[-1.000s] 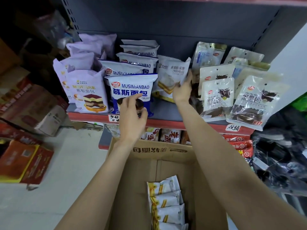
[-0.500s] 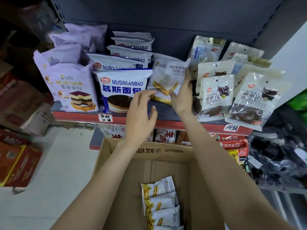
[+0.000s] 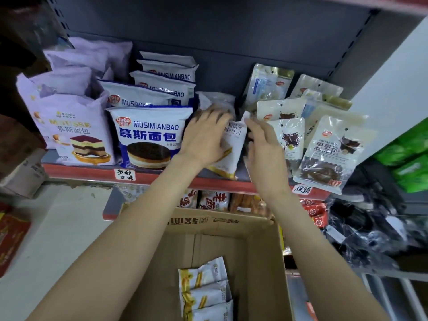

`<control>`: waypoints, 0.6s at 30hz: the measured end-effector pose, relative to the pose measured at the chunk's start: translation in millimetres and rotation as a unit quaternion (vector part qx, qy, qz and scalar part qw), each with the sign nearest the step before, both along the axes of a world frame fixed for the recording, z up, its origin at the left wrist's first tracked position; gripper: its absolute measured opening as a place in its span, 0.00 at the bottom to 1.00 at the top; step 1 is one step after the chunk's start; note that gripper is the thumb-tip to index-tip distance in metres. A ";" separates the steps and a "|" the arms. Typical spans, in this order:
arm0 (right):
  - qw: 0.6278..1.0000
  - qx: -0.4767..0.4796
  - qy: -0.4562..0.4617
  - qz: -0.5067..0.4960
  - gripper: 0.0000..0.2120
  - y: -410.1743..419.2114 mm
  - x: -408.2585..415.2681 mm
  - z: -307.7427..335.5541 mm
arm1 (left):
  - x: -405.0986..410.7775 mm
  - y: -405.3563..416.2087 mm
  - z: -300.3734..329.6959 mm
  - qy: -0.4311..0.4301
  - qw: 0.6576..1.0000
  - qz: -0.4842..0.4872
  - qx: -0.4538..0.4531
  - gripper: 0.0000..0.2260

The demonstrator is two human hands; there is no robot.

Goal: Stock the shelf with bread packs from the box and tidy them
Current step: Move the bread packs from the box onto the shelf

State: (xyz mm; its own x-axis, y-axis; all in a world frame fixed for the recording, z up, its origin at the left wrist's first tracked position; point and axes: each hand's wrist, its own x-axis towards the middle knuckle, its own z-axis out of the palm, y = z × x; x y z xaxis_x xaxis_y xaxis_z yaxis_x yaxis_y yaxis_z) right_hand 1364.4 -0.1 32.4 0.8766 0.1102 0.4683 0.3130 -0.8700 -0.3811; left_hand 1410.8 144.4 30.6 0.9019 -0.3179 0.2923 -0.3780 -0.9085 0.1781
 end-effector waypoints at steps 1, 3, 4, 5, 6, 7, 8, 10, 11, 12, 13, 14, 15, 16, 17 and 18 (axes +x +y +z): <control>0.999 -0.007 -0.042 -0.003 0.26 -7.0 8.7 12.9 | 1.1 0.1 -5.1 0.022 1.000 0.009 0.015 0.27; 0.997 -0.017 -0.073 0.024 0.18 -16.5 37.6 36.8 | -0.1 -1.2 -15.3 0.045 0.998 0.023 0.029 0.28; 0.996 -0.043 -0.056 0.050 0.16 -17.3 58.1 46.2 | -0.2 -1.9 -18.1 0.054 0.998 0.029 0.026 0.28; 0.993 -0.080 -0.020 0.078 0.15 -15.6 80.2 53.1 | 1.2 -2.2 -19.9 0.067 0.997 0.037 0.018 0.28; 0.987 -0.121 0.027 0.106 0.14 -11.4 103.4 57.0 | 4.0 -2.0 -19.9 0.083 0.995 0.048 0.012 0.28; 0.975 -0.167 0.069 0.131 0.13 -5.4 125.6 58.7 | 7.8 -1.4 -20.5 0.101 0.993 0.060 0.006 0.27; 0.961 -0.211 0.090 0.151 0.13 0.8 146.9 57.4 | 11.9 -1.0 -21.0 0.118 0.991 0.070 0.000 0.28; 0.939 -0.287 0.103 0.159 0.14 13.4 182.1 47.7 | 19.6 -1.0 -23.6 0.144 0.986 0.078 -0.015 0.29; 0.931 -0.314 0.106 0.152 0.15 19.4 195.8 41.4 | 22.9 -1.0 -25.6 0.151 0.985 0.079 -0.022 0.30; 0.925 -0.334 0.108 0.145 0.16 24.6 207.6 33.9 | 25.1 -1.3 -27.9 0.156 0.984 0.079 -0.029 0.31; 0.919 -0.353 0.111 0.135 0.16 29.5 216.8 26.1 | 26.6 -2.0 -30.7 0.158 0.984 0.080 -0.035 0.31; 0.913 -0.371 0.116 0.124 0.16 34.2 223.6 18.3 | 27.8 -2.6 -34.4 0.154 0.984 0.080 -0.042 0.31; 0.906 -0.388 0.125 0.114 0.17 38.8 228.3 11.4 | 28.5 -2.9 -38.8 0.148 0.985 0.080 -0.047 0.31; 0.900 -0.400 0.136 0.109 0.17 43.7 232.5 4.3 | 28.6 -2.9 -42.8 0.142 0.985 0.081 -0.052 0.32; 0.896 -0.407 0.145 0.108 0.18 47.9 235.4 -2.5 | 28.2 -2.5 -46.8 0.134 0.986 0.082 -0.056 0.32; 0.895 -0.407 0.148 0.108 0.18 52.0 237.2 -8.5 | 28.1 -1.5 -50.5 0.125 0.987 0.084 -0.059 0.32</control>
State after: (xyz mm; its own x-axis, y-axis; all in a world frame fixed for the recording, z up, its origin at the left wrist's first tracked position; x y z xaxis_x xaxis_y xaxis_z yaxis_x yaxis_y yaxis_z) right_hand 1601.6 51.9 23.8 0.8665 0.4905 -0.0926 0.4968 -0.8291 0.2567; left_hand 1438.9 142.9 -19.8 0.9877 -0.1341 0.0807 -0.1542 -0.9219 0.3555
